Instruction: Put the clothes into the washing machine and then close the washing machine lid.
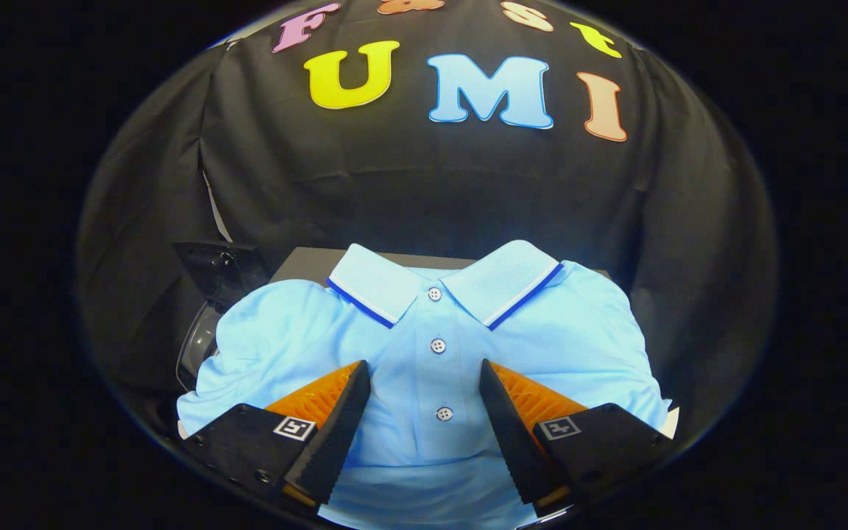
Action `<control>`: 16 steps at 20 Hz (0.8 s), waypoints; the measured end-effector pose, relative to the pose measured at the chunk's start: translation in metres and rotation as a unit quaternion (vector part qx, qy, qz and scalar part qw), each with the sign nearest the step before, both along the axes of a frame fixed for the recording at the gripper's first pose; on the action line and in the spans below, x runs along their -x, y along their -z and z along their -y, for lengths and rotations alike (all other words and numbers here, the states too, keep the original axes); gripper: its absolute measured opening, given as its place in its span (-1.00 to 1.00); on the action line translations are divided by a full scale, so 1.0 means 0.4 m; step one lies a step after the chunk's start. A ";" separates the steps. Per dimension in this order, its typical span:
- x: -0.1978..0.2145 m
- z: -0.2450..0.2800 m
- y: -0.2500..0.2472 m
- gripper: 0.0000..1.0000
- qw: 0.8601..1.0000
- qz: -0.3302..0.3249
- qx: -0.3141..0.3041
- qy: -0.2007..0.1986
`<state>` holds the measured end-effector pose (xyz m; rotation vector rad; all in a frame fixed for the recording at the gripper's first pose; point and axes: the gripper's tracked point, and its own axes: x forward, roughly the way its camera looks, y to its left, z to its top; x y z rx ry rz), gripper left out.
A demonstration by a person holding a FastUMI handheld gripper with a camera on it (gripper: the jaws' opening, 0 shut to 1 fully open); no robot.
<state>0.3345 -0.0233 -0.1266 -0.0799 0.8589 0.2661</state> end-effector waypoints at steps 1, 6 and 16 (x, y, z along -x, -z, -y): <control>0.001 0.001 0.001 0.42 1.000 0.003 0.001 -0.002; 0.001 -0.011 0.002 -0.29 1.000 0.006 -0.007 -0.013; 0.004 -0.016 -0.053 -0.97 0.997 0.030 -0.062 0.036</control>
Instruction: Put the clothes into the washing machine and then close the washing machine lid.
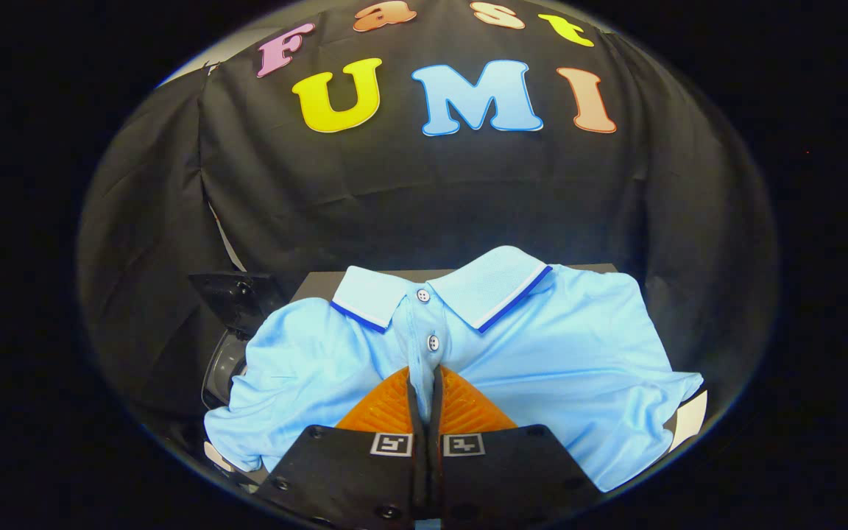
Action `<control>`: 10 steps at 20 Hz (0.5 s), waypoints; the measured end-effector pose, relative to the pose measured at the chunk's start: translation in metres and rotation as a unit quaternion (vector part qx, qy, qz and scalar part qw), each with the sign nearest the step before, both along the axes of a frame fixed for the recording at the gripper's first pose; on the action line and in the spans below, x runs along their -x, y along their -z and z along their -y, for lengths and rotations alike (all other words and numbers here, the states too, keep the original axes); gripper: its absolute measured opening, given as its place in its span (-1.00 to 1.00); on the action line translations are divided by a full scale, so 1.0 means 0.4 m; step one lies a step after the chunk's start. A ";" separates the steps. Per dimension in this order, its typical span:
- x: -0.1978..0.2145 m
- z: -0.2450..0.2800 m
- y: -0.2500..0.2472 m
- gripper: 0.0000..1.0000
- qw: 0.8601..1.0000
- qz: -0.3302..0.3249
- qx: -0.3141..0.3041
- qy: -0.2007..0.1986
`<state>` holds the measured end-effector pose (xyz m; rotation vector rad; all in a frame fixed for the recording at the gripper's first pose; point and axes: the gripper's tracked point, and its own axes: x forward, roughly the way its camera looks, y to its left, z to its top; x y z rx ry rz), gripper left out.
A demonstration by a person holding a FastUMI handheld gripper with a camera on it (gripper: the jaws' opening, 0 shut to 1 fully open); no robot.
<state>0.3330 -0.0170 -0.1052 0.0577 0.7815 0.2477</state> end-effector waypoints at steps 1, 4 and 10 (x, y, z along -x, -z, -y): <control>0.001 -0.005 -0.013 -0.97 1.000 0.008 -0.003 0.008; 0.009 -0.034 -0.049 -0.98 1.000 0.021 -0.013 0.017; 0.030 -0.144 -0.107 -0.98 0.997 0.037 -0.057 0.021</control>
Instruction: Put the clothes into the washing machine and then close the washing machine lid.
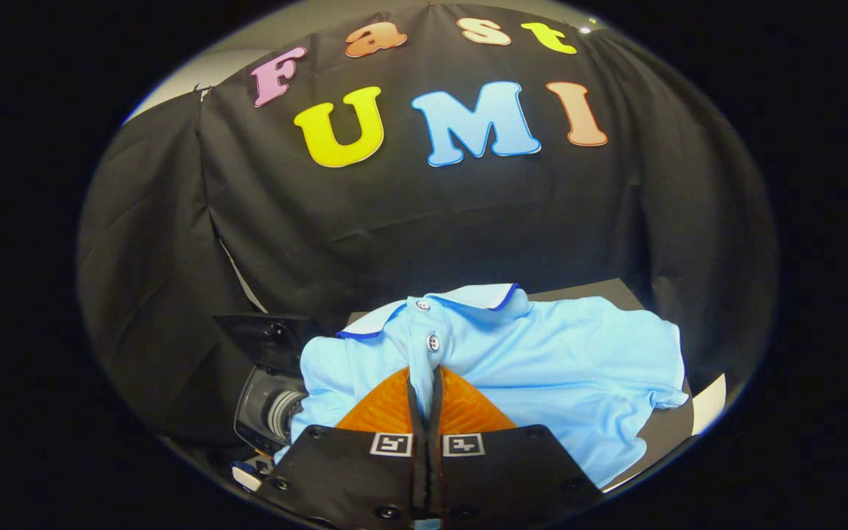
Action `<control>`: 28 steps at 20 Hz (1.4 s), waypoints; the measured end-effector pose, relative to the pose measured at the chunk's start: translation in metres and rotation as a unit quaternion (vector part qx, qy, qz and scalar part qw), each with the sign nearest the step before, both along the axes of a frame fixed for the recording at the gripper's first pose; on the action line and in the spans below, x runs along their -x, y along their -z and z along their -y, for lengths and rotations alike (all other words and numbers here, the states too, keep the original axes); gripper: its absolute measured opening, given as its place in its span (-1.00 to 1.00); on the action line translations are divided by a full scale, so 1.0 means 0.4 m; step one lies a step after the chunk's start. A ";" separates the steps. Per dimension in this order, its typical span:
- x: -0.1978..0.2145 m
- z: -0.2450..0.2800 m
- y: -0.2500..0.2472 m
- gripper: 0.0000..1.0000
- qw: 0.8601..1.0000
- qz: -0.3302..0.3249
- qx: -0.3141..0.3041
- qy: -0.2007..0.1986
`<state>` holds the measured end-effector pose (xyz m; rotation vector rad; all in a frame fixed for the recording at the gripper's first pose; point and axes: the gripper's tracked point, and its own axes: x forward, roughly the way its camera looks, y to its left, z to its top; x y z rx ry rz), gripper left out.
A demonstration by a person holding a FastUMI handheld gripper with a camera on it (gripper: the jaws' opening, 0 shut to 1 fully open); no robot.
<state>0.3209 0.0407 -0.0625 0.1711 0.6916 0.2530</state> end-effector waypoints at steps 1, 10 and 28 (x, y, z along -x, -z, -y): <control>0.006 -0.019 -0.006 -0.98 1.000 0.001 -0.002 -0.002; 0.049 -0.219 -0.064 -0.98 0.999 0.033 -0.007 -0.042; 0.128 -0.608 -0.054 -0.98 0.993 0.042 -0.026 -0.107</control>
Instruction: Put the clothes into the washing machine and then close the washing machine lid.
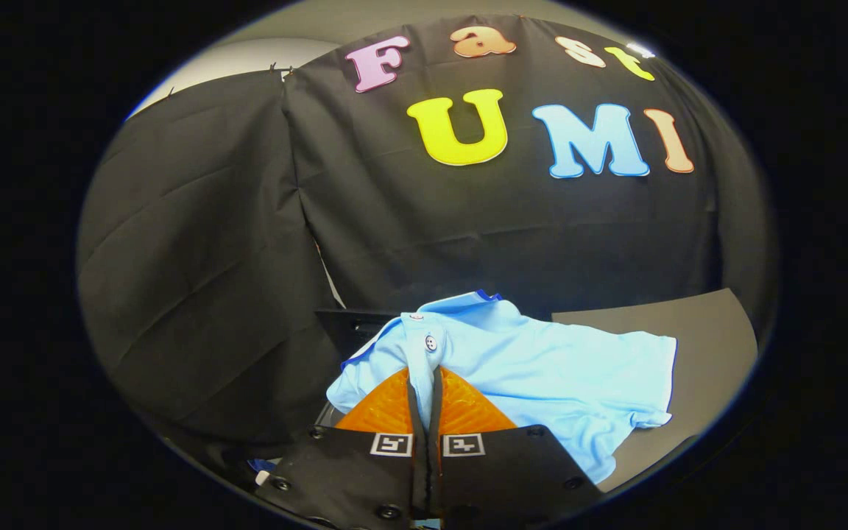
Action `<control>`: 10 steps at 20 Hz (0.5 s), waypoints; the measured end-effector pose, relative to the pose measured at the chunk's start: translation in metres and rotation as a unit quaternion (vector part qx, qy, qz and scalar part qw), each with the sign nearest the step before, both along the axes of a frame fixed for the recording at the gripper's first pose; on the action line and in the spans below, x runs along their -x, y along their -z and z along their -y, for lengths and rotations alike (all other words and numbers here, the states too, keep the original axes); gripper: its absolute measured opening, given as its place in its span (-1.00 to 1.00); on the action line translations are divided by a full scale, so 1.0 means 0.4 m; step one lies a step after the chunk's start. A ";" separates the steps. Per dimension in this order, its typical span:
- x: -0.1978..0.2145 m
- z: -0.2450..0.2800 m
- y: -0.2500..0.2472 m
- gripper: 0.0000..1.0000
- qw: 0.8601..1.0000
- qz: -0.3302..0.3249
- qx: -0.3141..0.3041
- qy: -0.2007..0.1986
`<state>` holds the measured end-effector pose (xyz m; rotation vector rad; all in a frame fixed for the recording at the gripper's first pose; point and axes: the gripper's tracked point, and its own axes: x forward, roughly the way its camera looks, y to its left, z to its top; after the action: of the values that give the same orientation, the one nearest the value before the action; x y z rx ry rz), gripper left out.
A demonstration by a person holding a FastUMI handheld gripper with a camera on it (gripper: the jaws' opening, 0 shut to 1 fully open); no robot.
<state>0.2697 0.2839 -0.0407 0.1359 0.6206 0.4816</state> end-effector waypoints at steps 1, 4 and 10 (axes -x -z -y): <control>0.005 -0.020 0.005 -0.98 1.000 -0.001 -0.001 -0.004; 0.007 -0.077 0.014 -0.98 1.000 -0.004 -0.005 -0.017; 0.009 -0.174 0.045 -0.98 0.999 -0.013 -0.013 -0.030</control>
<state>0.2661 0.3535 -0.0586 0.1488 0.6454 0.5478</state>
